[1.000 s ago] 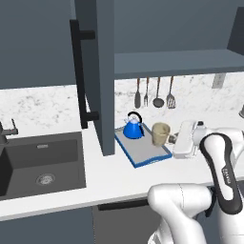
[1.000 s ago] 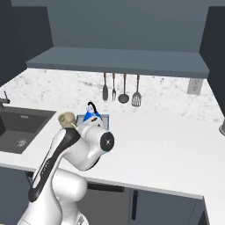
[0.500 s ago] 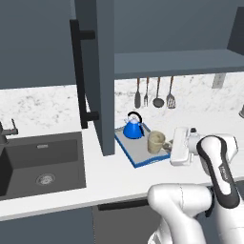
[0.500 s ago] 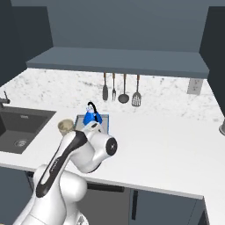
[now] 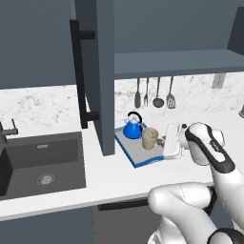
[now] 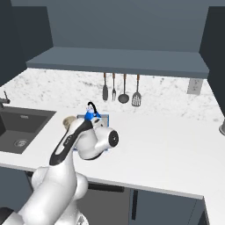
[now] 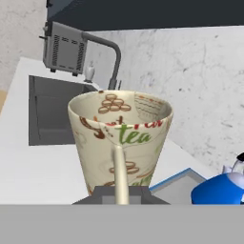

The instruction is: Pick the kettle from the counter and place it on the tray. Then pick the mug from the cabinet and place it on the tray. Then close the cabinet doors.

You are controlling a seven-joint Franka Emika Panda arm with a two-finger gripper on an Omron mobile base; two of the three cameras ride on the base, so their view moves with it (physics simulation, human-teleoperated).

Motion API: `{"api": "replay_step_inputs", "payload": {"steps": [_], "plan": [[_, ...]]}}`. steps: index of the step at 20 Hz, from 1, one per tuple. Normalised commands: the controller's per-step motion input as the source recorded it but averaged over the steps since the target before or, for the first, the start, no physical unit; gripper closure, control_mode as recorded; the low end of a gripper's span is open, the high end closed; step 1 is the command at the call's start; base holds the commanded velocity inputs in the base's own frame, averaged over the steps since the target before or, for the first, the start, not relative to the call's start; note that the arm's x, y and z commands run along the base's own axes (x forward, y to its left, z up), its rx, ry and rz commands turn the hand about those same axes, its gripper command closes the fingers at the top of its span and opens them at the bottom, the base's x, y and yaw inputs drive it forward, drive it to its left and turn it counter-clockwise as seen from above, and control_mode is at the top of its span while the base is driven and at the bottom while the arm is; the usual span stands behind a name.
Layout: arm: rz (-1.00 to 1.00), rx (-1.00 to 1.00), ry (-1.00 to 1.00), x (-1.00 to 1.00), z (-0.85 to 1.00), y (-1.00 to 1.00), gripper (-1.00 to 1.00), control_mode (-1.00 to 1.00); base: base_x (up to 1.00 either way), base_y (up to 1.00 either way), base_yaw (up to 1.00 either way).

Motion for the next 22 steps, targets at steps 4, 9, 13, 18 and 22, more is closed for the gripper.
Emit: {"api": "replay_step_inputs", "payload": {"steps": [4, 9, 13, 18, 22], "plan": [[0.03, -0.09, 0.11, 0.68, -0.31, 0.0, 1.0, -1.0, 0.0, 0.0, 0.0], [0.09, -0.08, 0.14, 0.62, -0.3, -0.15, 1.0, -1.0, 0.0, 0.0, 0.0], [0.11, -0.01, 0.13, 0.39, -0.38, -0.21, 1.0, -1.0, 0.0, 0.0, 0.0], [0.13, 0.0, 0.03, 0.1, -0.44, -0.1, 1.0, -1.0, 0.0, 0.0, 0.0], [0.1, 0.0, -0.01, 0.11, -0.28, 0.0, 1.0, -1.0, 0.0, 0.0, 0.0]]}}
